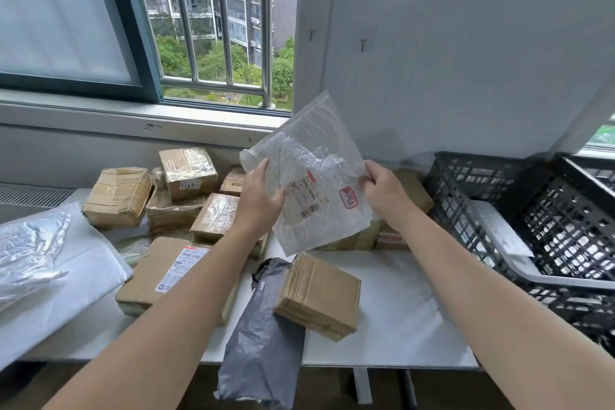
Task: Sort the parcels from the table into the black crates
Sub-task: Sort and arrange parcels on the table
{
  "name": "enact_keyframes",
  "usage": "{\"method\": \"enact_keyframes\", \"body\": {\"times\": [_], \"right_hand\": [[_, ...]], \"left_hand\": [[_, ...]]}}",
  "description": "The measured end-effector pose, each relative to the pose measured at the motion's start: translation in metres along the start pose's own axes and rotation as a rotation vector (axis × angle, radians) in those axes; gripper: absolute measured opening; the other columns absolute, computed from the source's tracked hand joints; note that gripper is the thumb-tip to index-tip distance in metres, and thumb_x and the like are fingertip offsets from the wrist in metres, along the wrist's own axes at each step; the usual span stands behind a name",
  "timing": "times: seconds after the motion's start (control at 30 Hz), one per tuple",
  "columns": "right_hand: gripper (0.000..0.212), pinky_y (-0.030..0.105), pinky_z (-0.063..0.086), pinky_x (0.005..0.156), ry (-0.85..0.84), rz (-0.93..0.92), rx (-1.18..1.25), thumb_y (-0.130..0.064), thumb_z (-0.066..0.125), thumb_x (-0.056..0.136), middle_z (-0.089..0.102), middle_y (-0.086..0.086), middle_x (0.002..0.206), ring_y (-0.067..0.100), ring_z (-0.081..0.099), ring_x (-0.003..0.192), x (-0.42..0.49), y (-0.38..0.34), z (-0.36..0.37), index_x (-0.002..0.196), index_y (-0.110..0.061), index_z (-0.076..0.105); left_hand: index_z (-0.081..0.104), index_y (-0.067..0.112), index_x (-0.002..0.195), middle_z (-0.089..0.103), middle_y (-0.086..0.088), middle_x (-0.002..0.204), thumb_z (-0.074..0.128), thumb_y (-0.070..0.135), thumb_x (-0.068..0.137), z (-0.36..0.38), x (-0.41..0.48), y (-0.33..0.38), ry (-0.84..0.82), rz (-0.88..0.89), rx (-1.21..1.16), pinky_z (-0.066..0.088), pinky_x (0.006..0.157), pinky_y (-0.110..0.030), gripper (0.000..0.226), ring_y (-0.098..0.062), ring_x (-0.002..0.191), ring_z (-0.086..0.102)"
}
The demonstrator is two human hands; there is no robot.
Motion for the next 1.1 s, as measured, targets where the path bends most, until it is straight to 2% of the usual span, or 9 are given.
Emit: {"method": "enact_keyframes", "body": {"times": [0.23,0.43,0.6,0.67,0.77,0.87,0.93,1.03,1.1], "right_hand": [[0.036,0.012,0.049,0.064,-0.109,0.016,0.095,0.000,0.044,0.098,0.074,-0.016,0.084,-0.002,0.067,0.078,0.000,-0.001,-0.021,0.099,-0.027,0.069],[0.030,0.026,0.057,0.081,-0.277,-0.020,0.129,-0.001,0.045,0.101,0.076,-0.008,0.100,0.010,0.071,0.094,0.006,-0.005,-0.035,0.110,-0.017,0.069],[0.034,0.035,0.056,0.088,-0.437,-0.030,0.214,-0.003,0.049,0.101,0.073,0.005,0.113,0.024,0.069,0.106,0.010,-0.015,-0.044,0.109,-0.025,0.074],[0.032,0.038,0.054,0.093,-0.484,-0.032,0.229,-0.006,0.050,0.100,0.072,0.006,0.117,0.025,0.068,0.110,0.012,-0.019,-0.049,0.110,-0.025,0.074],[0.026,0.027,0.056,0.085,-0.449,-0.026,0.171,-0.011,0.054,0.100,0.074,0.001,0.113,0.020,0.069,0.107,0.015,-0.022,-0.058,0.112,-0.025,0.073],[0.015,0.014,0.053,0.068,-0.255,0.020,-0.019,-0.026,0.064,0.097,0.075,-0.007,0.103,0.013,0.071,0.096,0.022,-0.019,-0.071,0.110,-0.029,0.070],[0.021,0.017,0.055,0.071,-0.106,0.065,-0.044,-0.033,0.067,0.093,0.072,-0.004,0.106,0.012,0.069,0.095,0.026,-0.007,-0.079,0.114,-0.027,0.068],[0.037,0.036,0.058,0.085,0.049,0.186,0.377,-0.032,0.061,0.097,0.068,0.010,0.119,0.022,0.068,0.104,0.020,0.017,-0.081,0.128,-0.011,0.060],[0.039,0.035,0.059,0.069,0.023,0.250,0.574,-0.034,0.057,0.099,0.071,0.011,0.114,0.024,0.072,0.095,0.009,0.031,-0.071,0.128,-0.006,0.058]], "left_hand": [[0.031,0.014,0.153,0.040,-0.011,0.147,0.078,0.022,0.084,0.003,0.004,0.001,0.032,0.028,0.090,0.029,0.113,-0.036,0.083,-0.024,0.138,0.036],[0.020,0.016,0.157,0.031,-0.009,0.157,0.082,0.038,0.077,-0.003,0.018,-0.003,-0.068,0.004,0.132,0.027,0.115,-0.039,0.103,-0.024,0.145,0.029],[0.019,0.022,0.157,0.036,-0.003,0.157,0.080,0.056,0.061,-0.001,0.023,0.001,-0.310,-0.094,0.058,0.037,0.109,-0.045,0.119,-0.025,0.141,0.037],[0.023,0.019,0.156,0.050,0.002,0.143,0.081,0.057,0.055,0.002,0.021,0.002,-0.383,-0.112,-0.019,0.052,0.093,-0.033,0.123,-0.019,0.125,0.053],[0.046,0.015,0.138,0.066,0.006,0.110,0.088,0.050,0.051,0.004,0.020,0.002,-0.375,-0.131,-0.061,0.051,0.063,-0.017,0.103,-0.010,0.092,0.066],[0.068,0.020,0.099,0.076,0.003,0.087,0.089,0.045,0.052,0.003,0.021,-0.002,-0.398,-0.160,-0.128,0.055,0.058,-0.021,0.058,-0.010,0.074,0.073],[0.073,0.020,0.092,0.077,0.004,0.084,0.089,0.035,0.063,0.001,0.019,-0.003,-0.417,-0.175,-0.193,0.059,0.064,-0.026,0.036,-0.013,0.074,0.074],[0.073,0.011,0.097,0.077,-0.006,0.091,0.086,0.022,0.067,0.000,0.013,0.002,-0.417,-0.206,-0.434,0.060,0.063,-0.029,0.035,-0.022,0.079,0.075],[0.072,0.005,0.101,0.077,-0.010,0.094,0.085,0.020,0.063,0.000,0.008,0.005,-0.364,-0.224,-0.570,0.060,0.064,-0.030,0.043,-0.025,0.082,0.075]]}}
Point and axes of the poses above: each hand's wrist, its own x-axis towards the middle knuckle, its own z-axis out of the palm, y = z × x, the point moved 1 cm from there along x, towards the middle knuckle
